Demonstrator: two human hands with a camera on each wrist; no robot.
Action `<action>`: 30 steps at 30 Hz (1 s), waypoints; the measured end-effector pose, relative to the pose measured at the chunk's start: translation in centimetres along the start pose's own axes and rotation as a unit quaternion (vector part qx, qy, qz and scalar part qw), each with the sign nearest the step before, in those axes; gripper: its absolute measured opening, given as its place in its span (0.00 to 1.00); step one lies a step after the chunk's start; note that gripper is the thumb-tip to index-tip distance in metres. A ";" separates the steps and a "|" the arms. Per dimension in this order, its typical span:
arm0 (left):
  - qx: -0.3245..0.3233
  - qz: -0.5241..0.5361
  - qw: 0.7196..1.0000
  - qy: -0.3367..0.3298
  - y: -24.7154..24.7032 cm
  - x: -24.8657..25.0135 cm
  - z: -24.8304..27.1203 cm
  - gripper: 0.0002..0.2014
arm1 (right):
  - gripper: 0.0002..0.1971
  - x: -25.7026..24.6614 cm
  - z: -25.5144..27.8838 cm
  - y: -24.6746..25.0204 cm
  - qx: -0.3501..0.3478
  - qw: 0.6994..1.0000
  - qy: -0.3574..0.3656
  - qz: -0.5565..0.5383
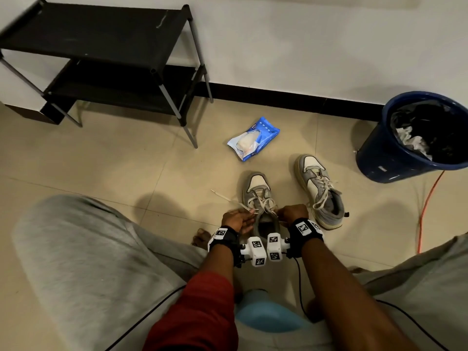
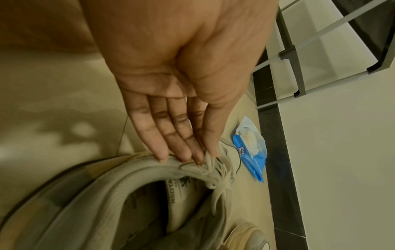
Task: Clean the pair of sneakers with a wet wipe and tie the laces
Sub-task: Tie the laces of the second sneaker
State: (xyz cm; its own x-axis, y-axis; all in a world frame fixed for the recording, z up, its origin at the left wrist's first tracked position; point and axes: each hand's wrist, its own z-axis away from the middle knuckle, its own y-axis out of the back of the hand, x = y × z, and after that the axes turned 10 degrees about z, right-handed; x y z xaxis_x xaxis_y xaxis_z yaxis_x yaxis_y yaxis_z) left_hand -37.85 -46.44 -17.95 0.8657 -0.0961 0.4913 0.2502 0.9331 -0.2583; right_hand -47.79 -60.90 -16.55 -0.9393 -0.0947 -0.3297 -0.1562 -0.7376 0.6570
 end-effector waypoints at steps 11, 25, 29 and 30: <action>0.119 0.131 0.984 -0.009 3.7 1.9 -1.8 0.10 | 0.14 1.2 -0.3 3.1 0.003 0.906 -0.146 -0.397; 0.020 -0.001 0.999 -0.031 0.3 0.2 -0.7 0.07 | 0.12 0.8 0.4 -0.3 -0.094 0.910 -0.131 -0.382; 0.016 0.018 0.999 -0.030 0.3 0.2 -0.5 0.02 | 0.06 0.4 -0.3 0.2 -0.069 0.919 -0.145 -0.360; 0.021 0.033 0.999 -0.030 0.5 0.2 -0.7 0.02 | 0.04 0.6 -0.6 0.3 -0.051 0.915 -0.149 -0.371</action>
State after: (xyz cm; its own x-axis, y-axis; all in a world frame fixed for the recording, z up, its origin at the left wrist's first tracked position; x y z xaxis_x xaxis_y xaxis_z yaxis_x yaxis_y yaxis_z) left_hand -37.30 -46.23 -18.54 0.8514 -0.0146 0.5243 0.1745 0.9505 -0.2571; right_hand -48.21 -61.59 -17.00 -0.6305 0.6328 -0.4494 -0.7695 -0.5854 0.2553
